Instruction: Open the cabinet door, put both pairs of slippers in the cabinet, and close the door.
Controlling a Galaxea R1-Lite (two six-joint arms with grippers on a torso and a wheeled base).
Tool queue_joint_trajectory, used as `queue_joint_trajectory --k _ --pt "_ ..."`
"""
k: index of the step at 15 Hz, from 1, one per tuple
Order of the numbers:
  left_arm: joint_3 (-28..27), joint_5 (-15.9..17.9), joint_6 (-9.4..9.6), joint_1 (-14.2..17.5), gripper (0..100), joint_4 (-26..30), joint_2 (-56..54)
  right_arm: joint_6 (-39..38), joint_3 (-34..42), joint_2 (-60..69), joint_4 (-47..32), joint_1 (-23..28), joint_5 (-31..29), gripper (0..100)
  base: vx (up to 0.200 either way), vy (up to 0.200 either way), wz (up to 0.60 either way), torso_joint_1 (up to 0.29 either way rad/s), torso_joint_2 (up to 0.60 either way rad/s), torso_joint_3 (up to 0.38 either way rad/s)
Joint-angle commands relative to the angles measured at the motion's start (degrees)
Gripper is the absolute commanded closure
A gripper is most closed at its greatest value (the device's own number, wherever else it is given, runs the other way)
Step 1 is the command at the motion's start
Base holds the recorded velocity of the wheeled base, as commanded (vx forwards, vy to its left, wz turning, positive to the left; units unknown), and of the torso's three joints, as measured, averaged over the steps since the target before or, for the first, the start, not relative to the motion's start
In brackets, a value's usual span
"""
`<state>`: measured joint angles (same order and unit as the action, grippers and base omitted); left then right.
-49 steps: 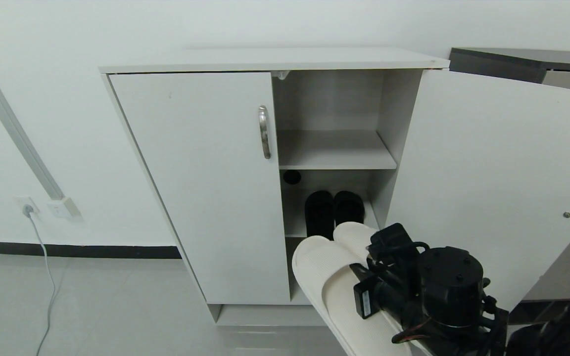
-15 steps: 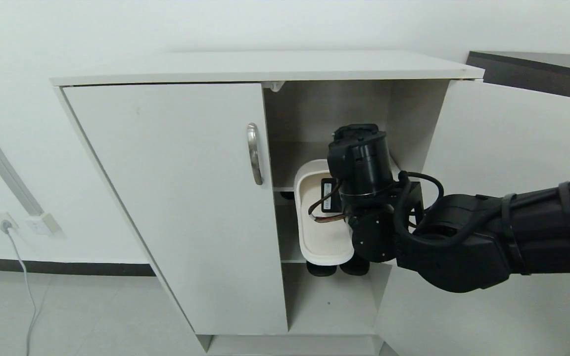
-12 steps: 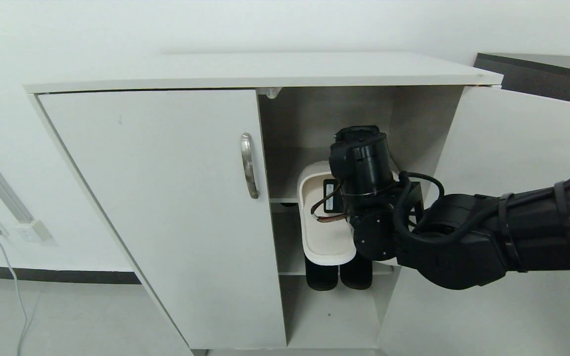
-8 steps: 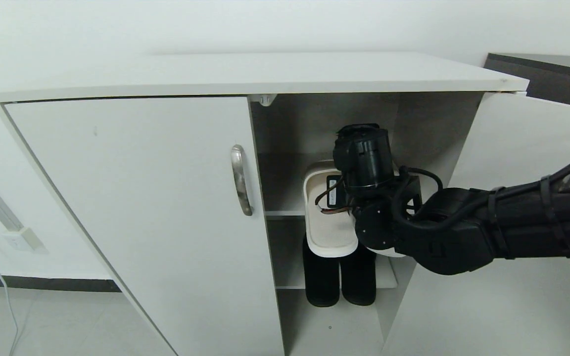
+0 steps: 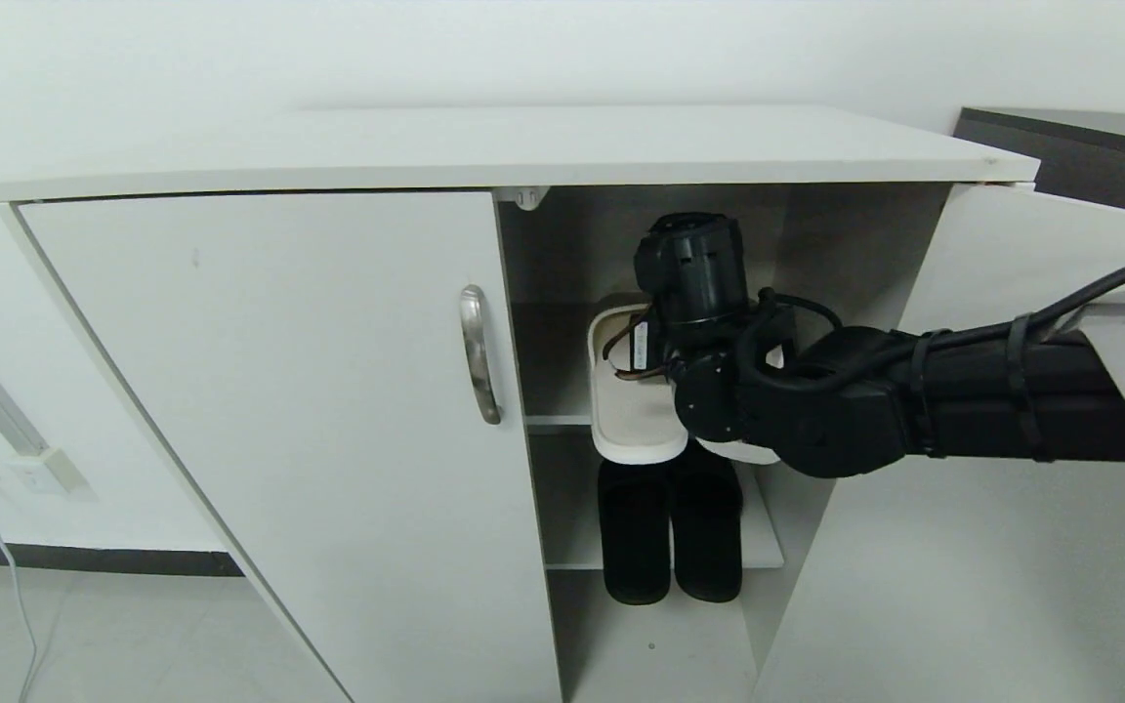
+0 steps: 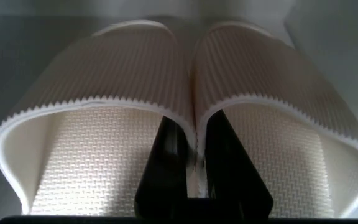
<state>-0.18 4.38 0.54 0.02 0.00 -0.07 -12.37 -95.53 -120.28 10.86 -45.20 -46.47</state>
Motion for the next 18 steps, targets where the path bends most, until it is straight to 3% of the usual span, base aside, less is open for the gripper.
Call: queue_joint_trajectory --k 1,10,18 --pt "0.0 0.0 0.08 0.1 100 0.0 0.1 0.0 -4.3 -3.1 -0.6 1.0 0.0 100 0.000 0.000 0.00 0.000 0.00 0.000" --pt "0.0 -0.1 -0.01 0.1 100 0.0 0.1 0.0 -12.8 -7.2 -6.1 2.0 0.7 100 0.000 0.000 0.00 0.000 0.00 0.000" --pt "0.0 -0.1 -0.01 0.1 100 0.0 0.1 0.0 -13.5 -8.4 -7.1 2.4 0.7 100 0.000 0.000 0.00 0.000 0.00 0.000"
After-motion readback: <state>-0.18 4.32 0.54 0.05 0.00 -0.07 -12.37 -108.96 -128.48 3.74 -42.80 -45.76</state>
